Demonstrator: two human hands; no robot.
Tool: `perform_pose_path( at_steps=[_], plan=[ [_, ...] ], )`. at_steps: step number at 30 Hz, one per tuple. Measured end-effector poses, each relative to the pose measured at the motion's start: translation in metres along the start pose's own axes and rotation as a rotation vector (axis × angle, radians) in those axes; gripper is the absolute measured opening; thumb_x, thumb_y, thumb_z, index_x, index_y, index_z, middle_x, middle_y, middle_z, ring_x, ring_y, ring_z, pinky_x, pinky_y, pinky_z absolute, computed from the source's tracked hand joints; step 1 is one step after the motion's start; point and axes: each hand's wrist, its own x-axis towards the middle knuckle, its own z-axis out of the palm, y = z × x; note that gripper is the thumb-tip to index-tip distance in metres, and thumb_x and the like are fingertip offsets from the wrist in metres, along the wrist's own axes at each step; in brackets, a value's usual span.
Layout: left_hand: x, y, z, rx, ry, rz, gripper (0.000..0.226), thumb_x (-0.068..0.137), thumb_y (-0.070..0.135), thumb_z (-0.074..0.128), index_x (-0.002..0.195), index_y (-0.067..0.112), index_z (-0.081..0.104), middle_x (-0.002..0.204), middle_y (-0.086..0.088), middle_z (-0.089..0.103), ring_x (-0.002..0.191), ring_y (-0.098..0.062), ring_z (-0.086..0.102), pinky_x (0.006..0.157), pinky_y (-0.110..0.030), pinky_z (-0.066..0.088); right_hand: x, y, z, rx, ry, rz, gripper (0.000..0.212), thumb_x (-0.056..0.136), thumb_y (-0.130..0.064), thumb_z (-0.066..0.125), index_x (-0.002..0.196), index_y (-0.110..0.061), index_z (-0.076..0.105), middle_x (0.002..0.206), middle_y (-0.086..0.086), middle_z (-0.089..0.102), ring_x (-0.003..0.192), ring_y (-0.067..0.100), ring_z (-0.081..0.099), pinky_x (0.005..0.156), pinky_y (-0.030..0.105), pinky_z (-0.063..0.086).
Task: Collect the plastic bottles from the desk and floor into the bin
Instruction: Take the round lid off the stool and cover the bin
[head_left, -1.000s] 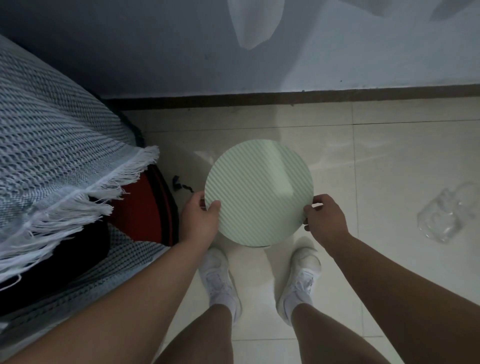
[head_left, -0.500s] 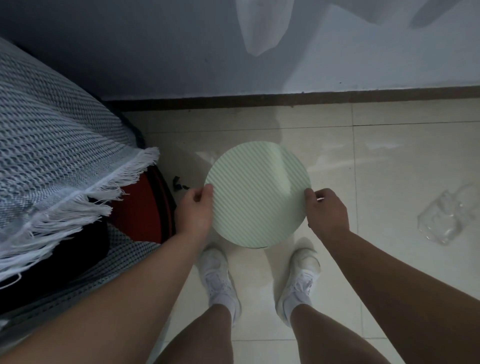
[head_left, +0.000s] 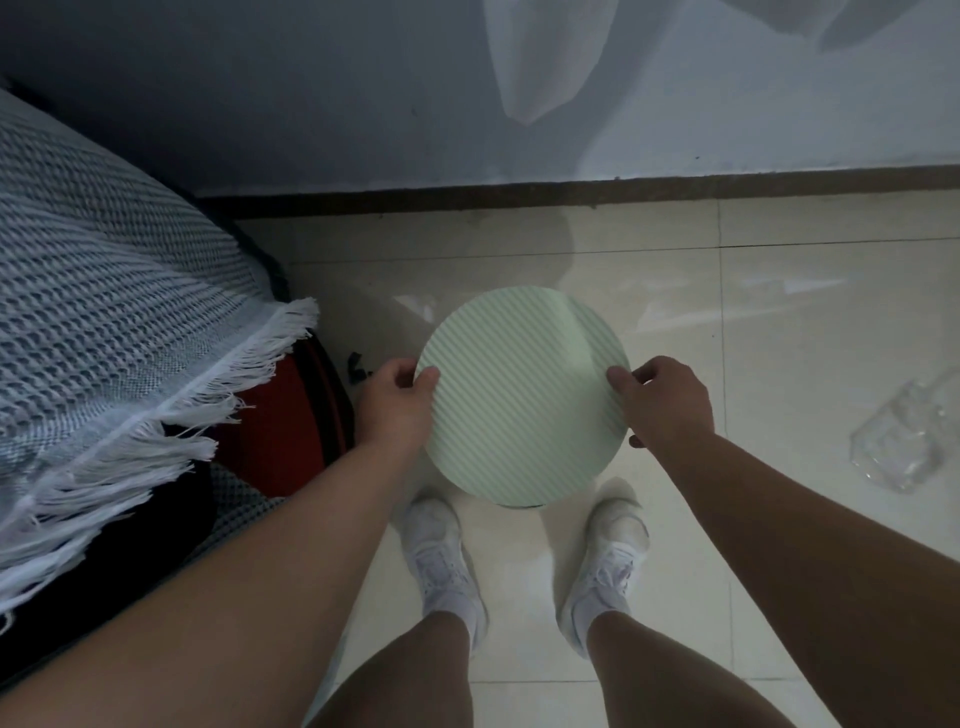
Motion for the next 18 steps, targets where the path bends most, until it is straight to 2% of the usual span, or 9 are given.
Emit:
perform_pose_path(
  at_steps=[3, 6, 8, 12, 15, 18],
  plan=[
    [0.001, 0.001, 0.000, 0.003, -0.021, -0.036, 0.009, 0.096, 0.031, 0.067, 0.089, 0.026, 0.066, 0.082, 0.012, 0.068, 0.072, -0.009, 0.065, 0.072, -0.042, 0.062, 0.001, -0.001, -0.001, 0.002, -0.010, 0.006, 0.034, 0.085, -0.052, 0.064, 0.083, -0.018, 0.062, 0.069, 0.003, 0.072, 0.045, 0.025, 0.070, 0.066, 0.047, 0.064],
    [0.003, 0.004, 0.000, -0.026, -0.014, -0.057, 0.012, 0.094, 0.030, 0.070, 0.101, 0.023, 0.064, 0.085, 0.008, 0.064, 0.077, -0.017, 0.066, 0.077, -0.052, 0.063, 0.003, -0.001, -0.002, 0.017, -0.029, 0.005, 0.034, 0.085, -0.051, 0.066, 0.082, -0.017, 0.062, 0.069, 0.002, 0.072, 0.048, 0.024, 0.072, 0.064, 0.048, 0.065],
    [0.007, 0.005, 0.000, -0.051, -0.034, -0.082, 0.014, 0.093, 0.029, 0.071, 0.105, 0.023, 0.065, 0.086, 0.008, 0.065, 0.079, -0.018, 0.067, 0.077, -0.054, 0.063, 0.006, 0.000, -0.002, 0.041, -0.036, 0.011, 0.034, 0.084, -0.051, 0.068, 0.081, -0.017, 0.063, 0.068, 0.002, 0.072, 0.051, 0.024, 0.073, 0.063, 0.049, 0.065],
    [0.011, 0.000, -0.001, -0.045, -0.072, -0.094, 0.007, 0.094, 0.029, 0.070, 0.099, 0.024, 0.069, 0.085, 0.011, 0.068, 0.079, -0.013, 0.067, 0.085, -0.052, 0.062, 0.007, 0.004, 0.002, 0.096, -0.019, 0.017, 0.035, 0.081, -0.051, 0.071, 0.080, -0.017, 0.064, 0.065, 0.001, 0.070, 0.047, 0.023, 0.070, 0.063, 0.050, 0.065],
    [0.015, 0.000, -0.001, -0.034, -0.086, -0.109, 0.006, 0.094, 0.029, 0.071, 0.093, 0.023, 0.069, 0.084, 0.007, 0.068, 0.075, -0.014, 0.067, 0.073, -0.056, 0.064, 0.008, 0.006, 0.005, 0.199, -0.011, 0.031, 0.031, 0.077, -0.048, 0.076, 0.082, -0.020, 0.067, 0.071, 0.000, 0.070, 0.052, 0.023, 0.071, 0.061, 0.051, 0.065],
    [0.017, 0.000, 0.000, -0.042, -0.089, -0.124, 0.014, 0.092, 0.028, 0.073, 0.082, 0.024, 0.066, 0.080, 0.006, 0.067, 0.069, -0.012, 0.065, 0.064, -0.050, 0.064, 0.007, 0.007, 0.006, 0.201, -0.019, 0.016, 0.030, 0.079, -0.048, 0.075, 0.079, -0.020, 0.068, 0.069, -0.003, 0.069, 0.053, 0.021, 0.070, 0.060, 0.050, 0.065]
  ],
)
